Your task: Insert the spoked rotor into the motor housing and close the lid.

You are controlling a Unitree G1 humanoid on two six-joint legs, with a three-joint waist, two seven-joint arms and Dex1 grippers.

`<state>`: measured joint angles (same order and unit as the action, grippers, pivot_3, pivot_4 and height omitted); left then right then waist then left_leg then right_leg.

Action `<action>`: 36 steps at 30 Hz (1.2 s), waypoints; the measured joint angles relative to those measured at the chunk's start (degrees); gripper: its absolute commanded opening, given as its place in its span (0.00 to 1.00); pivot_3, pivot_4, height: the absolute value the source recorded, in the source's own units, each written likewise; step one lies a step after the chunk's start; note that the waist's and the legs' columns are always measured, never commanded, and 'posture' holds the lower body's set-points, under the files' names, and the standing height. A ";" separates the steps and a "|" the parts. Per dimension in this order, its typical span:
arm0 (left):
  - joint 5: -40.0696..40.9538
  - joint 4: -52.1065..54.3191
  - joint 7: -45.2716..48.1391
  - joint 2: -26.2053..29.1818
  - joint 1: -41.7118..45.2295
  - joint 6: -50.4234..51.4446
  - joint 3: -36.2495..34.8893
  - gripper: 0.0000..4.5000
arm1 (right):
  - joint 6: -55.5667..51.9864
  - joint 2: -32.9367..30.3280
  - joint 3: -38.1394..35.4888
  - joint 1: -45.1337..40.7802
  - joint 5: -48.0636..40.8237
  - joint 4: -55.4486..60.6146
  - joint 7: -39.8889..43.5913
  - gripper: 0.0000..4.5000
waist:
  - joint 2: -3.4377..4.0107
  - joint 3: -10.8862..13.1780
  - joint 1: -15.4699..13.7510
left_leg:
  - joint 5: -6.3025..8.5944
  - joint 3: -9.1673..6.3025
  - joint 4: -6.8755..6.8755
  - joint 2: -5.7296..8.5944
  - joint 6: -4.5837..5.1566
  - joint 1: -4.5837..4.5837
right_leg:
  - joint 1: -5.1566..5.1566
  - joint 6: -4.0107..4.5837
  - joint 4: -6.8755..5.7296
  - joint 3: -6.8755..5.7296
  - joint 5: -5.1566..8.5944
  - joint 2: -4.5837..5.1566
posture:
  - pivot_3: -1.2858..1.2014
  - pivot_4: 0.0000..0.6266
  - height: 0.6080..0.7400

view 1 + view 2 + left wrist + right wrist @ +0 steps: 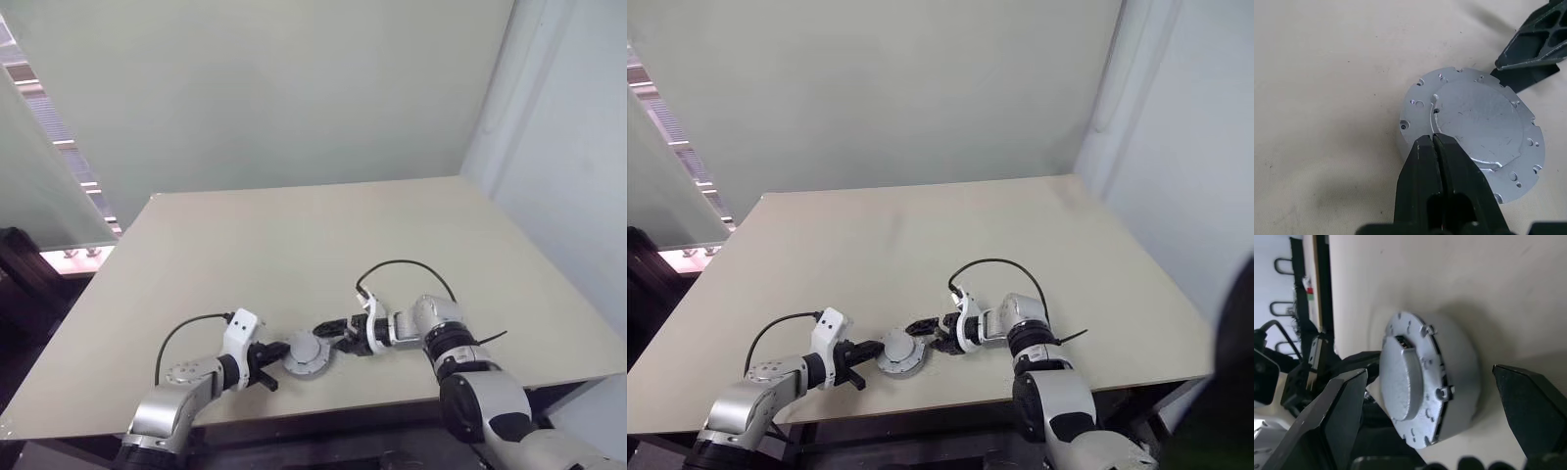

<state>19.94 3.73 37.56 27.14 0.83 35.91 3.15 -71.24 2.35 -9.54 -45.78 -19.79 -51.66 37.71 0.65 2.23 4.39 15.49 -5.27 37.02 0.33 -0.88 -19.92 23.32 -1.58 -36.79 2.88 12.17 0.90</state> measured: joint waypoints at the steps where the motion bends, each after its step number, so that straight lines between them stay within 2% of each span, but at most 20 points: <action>1: 0.00 0.01 -0.03 -0.01 -0.01 0.00 0.00 0.00 | -0.75 0.49 0.26 0.56 -0.38 0.79 0.01 1.00 | 0.00 0.00 -0.01 | 0.00 -0.02 0.00 0.00 0.00 0.00 | 0.00 0.00 0.00 -0.01 0.00 0.00 | 0.52 0.00 1.00; 9: -0.04 0.01 -0.22 -0.02 -0.16 -0.05 -0.26 0.00 | -4.24 1.52 1.68 3.68 -1.16 6.15 -0.11 1.00 | 0.00 0.00 0.29 | 0.00 -0.02 -0.04 0.00 0.00 -0.01 | 0.02 0.00 0.00 -0.01 0.00 0.00 | 0.52 0.00 1.00; 12: -0.05 0.01 -0.34 -0.02 -0.19 -0.05 -0.35 0.00 | -4.95 1.80 1.69 4.04 -1.27 6.44 -0.66 0.86 | 0.00 0.00 0.35 | 0.00 -0.02 -0.04 -0.01 0.00 0.00 | 0.02 0.00 0.00 -0.01 0.00 0.00 | 0.52 0.00 1.00; 16: -0.10 0.02 -0.51 0.02 -0.27 -0.07 -0.47 0.00 | -5.92 2.51 1.44 5.48 -1.51 6.42 -1.23 0.55 | 0.00 0.00 0.50 | 0.00 -0.01 -0.06 -0.01 0.00 -0.02 | 0.06 0.00 0.00 -0.01 0.00 0.00 | 0.52 0.00 1.00; 21: -0.98 0.01 -0.84 0.18 -0.80 0.46 -1.59 0.00 | -6.74 2.56 0.26 5.70 -3.37 7.25 -0.95 0.28 | 0.02 0.01 1.12 | -0.01 -0.04 -0.05 -0.03 0.00 0.07 | -0.03 0.01 -0.02 -0.03 0.01 -0.01 | 0.52 0.00 1.00; 32: -0.93 0.03 -0.69 -0.30 -0.79 0.76 -2.23 0.00 | -6.77 2.76 -0.47 6.23 -4.15 7.27 -2.05 0.28 | 0.08 0.01 1.19 | -0.01 -0.03 -0.05 -0.03 0.01 0.08 | -0.03 0.00 -0.04 -0.03 0.01 -0.01 | 0.52 0.00 1.00; 36: -0.20 -0.27 -0.64 -0.94 -0.90 1.93 -4.51 0.19 | -6.50 2.89 -0.78 6.54 -4.63 7.33 -2.57 0.28 | 0.08 0.02 1.28 | -0.01 -0.05 -0.05 -0.06 0.01 0.05 | 0.01 0.00 -0.05 -0.04 0.01 -0.04 | 0.52 0.00 1.00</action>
<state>19.74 3.46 36.92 26.20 -0.06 37.84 -1.36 -77.74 5.24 -10.32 -39.24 -24.41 -44.33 35.14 0.72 2.25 5.68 15.48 -5.33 36.98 0.27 -0.87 -19.87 23.33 -1.58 -36.84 2.84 12.18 0.87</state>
